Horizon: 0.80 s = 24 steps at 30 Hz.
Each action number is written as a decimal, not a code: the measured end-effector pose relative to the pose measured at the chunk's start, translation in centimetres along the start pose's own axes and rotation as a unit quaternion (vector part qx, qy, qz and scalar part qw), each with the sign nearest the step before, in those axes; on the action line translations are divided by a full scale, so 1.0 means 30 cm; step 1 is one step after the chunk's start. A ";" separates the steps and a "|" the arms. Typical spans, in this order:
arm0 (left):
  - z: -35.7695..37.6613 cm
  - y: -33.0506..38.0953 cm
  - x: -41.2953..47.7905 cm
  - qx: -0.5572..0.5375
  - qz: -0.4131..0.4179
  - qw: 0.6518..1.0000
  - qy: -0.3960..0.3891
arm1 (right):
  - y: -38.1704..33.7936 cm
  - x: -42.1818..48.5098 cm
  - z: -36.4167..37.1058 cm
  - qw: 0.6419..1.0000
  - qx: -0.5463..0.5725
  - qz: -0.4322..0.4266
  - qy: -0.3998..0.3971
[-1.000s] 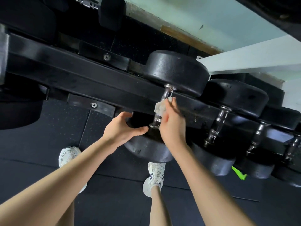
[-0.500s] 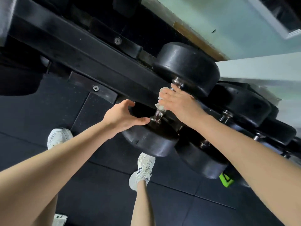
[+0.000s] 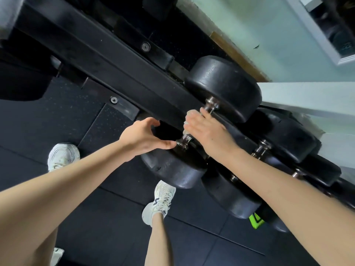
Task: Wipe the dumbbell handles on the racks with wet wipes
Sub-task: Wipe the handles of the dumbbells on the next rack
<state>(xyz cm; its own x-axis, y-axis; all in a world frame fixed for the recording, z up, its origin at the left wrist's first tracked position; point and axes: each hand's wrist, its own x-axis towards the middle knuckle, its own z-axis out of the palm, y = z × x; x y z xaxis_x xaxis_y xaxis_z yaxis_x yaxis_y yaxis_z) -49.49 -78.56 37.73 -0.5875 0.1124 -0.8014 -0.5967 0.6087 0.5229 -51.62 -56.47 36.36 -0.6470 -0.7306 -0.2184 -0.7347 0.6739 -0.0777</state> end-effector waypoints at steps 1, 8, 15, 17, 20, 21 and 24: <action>0.000 0.001 0.001 0.000 -0.001 1.000 -0.001 | -0.009 -0.012 -0.001 1.000 -0.010 -0.025 -0.013; 0.000 -0.004 -0.002 0.003 0.004 1.000 -0.005 | 0.064 -0.014 -0.073 0.988 -0.091 -0.044 -0.115; 0.007 -0.005 0.000 0.005 0.009 1.000 -0.001 | -0.069 -0.044 -0.061 0.988 0.003 -0.036 -0.153; 0.003 -0.001 0.002 0.005 0.012 1.000 -0.004 | -0.003 -0.016 -0.075 0.988 -0.035 -0.040 -0.146; -0.001 -0.011 0.005 -0.002 0.012 1.000 -0.006 | 0.049 0.028 -0.105 0.985 -0.063 0.043 -0.152; 0.000 -0.013 0.008 -0.003 0.014 1.000 -0.007 | 0.039 0.029 -0.105 0.984 -0.063 0.061 -0.157; 0.002 -0.013 0.006 0.000 0.017 1.000 -0.005 | -0.012 0.011 -0.100 0.984 -0.073 0.021 -0.161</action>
<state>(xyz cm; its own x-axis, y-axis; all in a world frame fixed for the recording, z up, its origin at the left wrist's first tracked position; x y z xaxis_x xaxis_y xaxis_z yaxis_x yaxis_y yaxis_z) -49.33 -78.74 37.37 -0.6015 0.1403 -0.7864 -0.5775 0.6038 0.5494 -52.18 -57.28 39.25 -0.5960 -0.6136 -0.5180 -0.7459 0.6619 0.0741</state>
